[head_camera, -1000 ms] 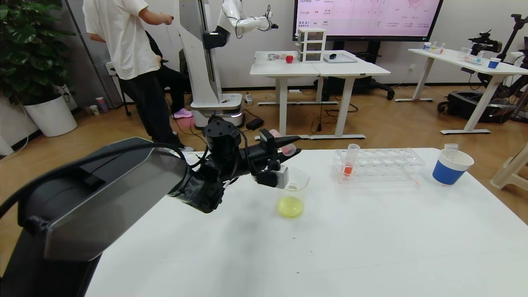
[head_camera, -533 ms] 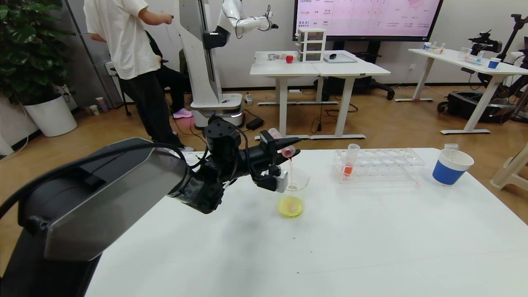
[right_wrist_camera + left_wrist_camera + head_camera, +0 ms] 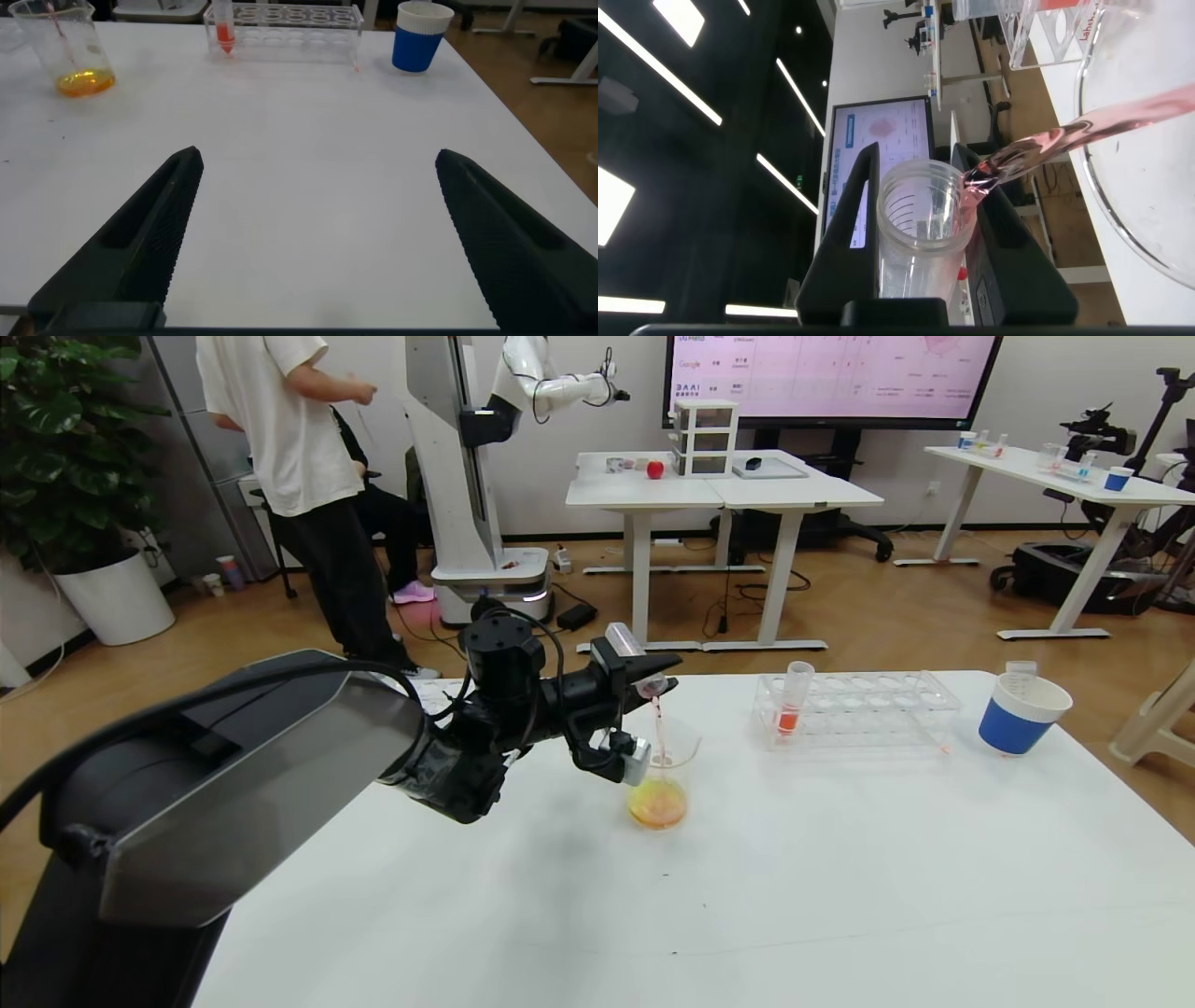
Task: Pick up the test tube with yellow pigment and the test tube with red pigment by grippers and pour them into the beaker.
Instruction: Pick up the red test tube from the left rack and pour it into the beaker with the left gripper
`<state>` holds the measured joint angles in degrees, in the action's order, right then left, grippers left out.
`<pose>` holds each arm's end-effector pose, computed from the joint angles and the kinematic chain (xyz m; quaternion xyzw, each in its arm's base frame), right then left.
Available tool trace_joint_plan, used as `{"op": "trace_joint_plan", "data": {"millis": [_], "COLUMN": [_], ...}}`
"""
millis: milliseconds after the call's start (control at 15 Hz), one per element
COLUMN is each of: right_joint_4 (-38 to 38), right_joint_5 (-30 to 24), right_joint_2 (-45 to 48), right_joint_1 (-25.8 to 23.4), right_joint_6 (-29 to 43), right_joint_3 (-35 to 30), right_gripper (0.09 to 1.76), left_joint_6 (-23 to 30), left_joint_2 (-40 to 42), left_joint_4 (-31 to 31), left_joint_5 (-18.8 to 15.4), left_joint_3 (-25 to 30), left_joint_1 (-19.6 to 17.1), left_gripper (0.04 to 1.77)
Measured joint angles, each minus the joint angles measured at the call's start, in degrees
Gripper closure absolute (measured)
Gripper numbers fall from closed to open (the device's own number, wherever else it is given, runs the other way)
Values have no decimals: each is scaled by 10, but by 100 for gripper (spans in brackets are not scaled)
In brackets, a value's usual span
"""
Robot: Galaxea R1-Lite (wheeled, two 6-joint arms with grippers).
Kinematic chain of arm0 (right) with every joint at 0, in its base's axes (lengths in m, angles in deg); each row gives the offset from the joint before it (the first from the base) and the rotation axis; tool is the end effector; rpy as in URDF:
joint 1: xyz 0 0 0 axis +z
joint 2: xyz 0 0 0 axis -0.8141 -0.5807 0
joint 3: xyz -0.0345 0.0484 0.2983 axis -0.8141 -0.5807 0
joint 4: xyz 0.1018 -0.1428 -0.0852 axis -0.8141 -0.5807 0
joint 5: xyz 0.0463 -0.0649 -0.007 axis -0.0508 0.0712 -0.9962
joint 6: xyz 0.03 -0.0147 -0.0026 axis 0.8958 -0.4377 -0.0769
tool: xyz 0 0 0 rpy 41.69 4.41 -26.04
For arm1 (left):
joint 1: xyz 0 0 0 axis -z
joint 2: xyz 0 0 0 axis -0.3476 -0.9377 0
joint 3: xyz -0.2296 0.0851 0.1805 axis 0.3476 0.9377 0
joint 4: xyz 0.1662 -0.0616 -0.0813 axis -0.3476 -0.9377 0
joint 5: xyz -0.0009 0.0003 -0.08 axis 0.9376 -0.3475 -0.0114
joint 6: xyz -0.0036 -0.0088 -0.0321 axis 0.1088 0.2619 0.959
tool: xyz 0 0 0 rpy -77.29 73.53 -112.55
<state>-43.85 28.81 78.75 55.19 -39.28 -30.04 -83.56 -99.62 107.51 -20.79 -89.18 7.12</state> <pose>-0.0109 -0.0005 0.0751 0.0002 0.0013 0.0022 1.0000 0.4205 -0.2414 0.1111 0.6424 -0.4414 -0.3063 0.5465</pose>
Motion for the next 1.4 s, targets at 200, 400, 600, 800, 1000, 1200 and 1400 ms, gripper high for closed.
{"op": "trace_joint_plan", "data": {"millis": [200,400,600,800,1000,1200,1400], "right_joint_4": [0,0,0,0,0,0,0], "right_joint_5": [0,0,0,0,0,0,0], "right_joint_2": [0,0,0,0,0,0,0], "right_joint_1": [0,0,0,0,0,0,0], "right_joint_6": [0,0,0,0,0,0,0], "right_joint_3": [0,0,0,0,0,0,0], "right_gripper": [11,11,11,11,11,11,11], "left_joint_6": [-38,-72,-85,-13,143,367,601], "left_joint_2": [0,1,6,15,39,69,101], "left_joint_4": [1,0,-1,0,7,82,88], "left_joint_5": [0,0,1,5,41,241,482], "left_joint_3": [2,4,7,17,22,40,61], "left_joint_1": [0,0,1,1,2,5,21], "left_gripper": [129,129,129,129,129,129,129]}}
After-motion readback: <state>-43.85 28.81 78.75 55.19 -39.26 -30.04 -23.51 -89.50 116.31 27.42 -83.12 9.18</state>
